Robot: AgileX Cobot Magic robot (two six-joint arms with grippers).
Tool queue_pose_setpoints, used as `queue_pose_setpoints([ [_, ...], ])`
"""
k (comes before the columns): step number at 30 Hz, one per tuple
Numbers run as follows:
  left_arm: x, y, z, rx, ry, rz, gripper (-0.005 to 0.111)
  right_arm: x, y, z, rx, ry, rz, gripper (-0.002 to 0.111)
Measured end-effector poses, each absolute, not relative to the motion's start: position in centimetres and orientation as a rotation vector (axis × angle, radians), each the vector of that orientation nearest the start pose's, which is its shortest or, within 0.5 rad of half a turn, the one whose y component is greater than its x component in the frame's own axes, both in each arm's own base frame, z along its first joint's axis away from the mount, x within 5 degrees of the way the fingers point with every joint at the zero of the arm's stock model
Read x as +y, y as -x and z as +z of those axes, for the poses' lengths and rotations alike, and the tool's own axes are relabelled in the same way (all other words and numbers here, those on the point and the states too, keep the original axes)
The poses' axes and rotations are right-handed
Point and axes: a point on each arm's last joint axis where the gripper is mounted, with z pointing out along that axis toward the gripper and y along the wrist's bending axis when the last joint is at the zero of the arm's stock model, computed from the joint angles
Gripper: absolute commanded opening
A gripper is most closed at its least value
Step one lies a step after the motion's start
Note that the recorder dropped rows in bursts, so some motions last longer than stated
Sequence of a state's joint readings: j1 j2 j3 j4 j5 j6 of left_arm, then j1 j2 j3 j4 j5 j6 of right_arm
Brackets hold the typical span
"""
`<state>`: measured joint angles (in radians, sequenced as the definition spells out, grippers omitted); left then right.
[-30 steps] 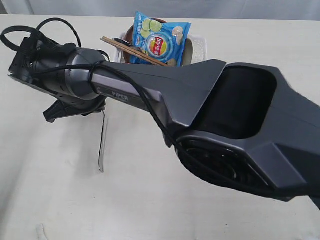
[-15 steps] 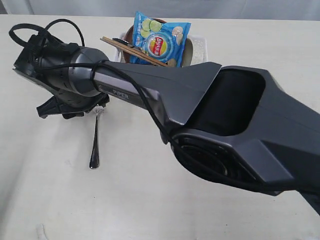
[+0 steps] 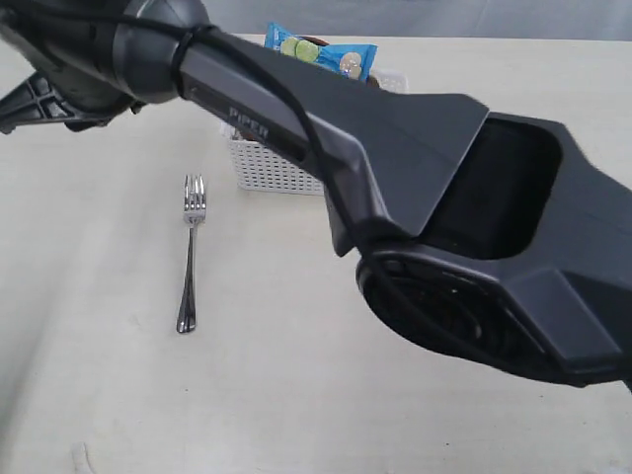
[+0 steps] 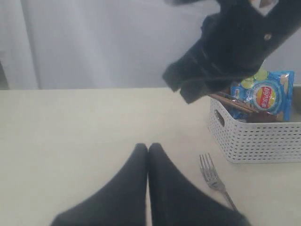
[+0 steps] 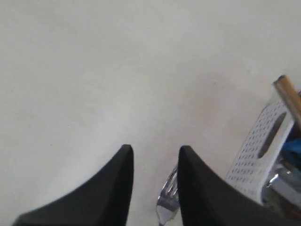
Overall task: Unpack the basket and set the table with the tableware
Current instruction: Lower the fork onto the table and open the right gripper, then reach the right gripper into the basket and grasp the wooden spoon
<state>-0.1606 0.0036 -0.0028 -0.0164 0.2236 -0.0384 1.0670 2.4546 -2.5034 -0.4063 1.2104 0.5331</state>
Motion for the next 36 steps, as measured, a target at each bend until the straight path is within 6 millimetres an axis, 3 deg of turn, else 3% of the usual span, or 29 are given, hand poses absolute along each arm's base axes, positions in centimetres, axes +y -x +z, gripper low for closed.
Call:
queue_pose_setpoints([
  [5, -0.9, -5.5, 19.4, 1.708, -0.094, -0.163, 0.0, 42.6, -30.6, 28.0, 2.354, 0.834, 0.081, 0.0],
  [14, -0.9, -5.5, 19.4, 1.708, -0.094, -0.163, 0.0, 37.9, -35.0, 30.5, 2.32, 0.923, 0.079, 0.0],
  [18, -0.9, -5.5, 19.4, 1.708, -0.094, -0.163, 0.0, 35.9, -36.9, 29.8, 2.385, 0.938, 0.162, 0.0],
  [22, -0.9, -5.5, 19.4, 1.708, -0.094, -0.163, 0.0, 31.4, -38.9, 26.2, 2.528, 1.005, 0.031, 0.0],
  [24, -0.9, -5.5, 19.4, 1.708, -0.094, -0.163, 0.0, 29.4, -38.8, 26.2, 2.552, 1.055, -0.023, 0.0],
  [27, -0.9, -5.5, 19.4, 1.708, -0.094, -0.163, 0.0, 27.5, -37.5, 27.8, 2.49, 1.173, -0.015, 0.0],
  [29, -0.9, -5.5, 19.4, 1.708, -0.094, -0.163, 0.0, 26.6, -36.6, 27.5, 2.467, 1.329, 0.09, 0.0],
  [32, -0.9, -5.5, 19.4, 1.708, -0.094, -0.163, 0.0, 24.4, -36.7, 25.6, 2.382, 1.535, 0.498, 0.0],
  [34, -0.9, -5.5, 19.4, 1.708, -0.094, -0.163, 0.0, 22.2, -37.9, 25.2, 2.317, 1.516, 0.657, 0.001],
  [36, -0.9, -5.5, 19.4, 1.708, -0.094, -0.163, 0.0, 20.9, -38.6, 25.3, 2.282, 1.498, 0.692, 0.01],
])
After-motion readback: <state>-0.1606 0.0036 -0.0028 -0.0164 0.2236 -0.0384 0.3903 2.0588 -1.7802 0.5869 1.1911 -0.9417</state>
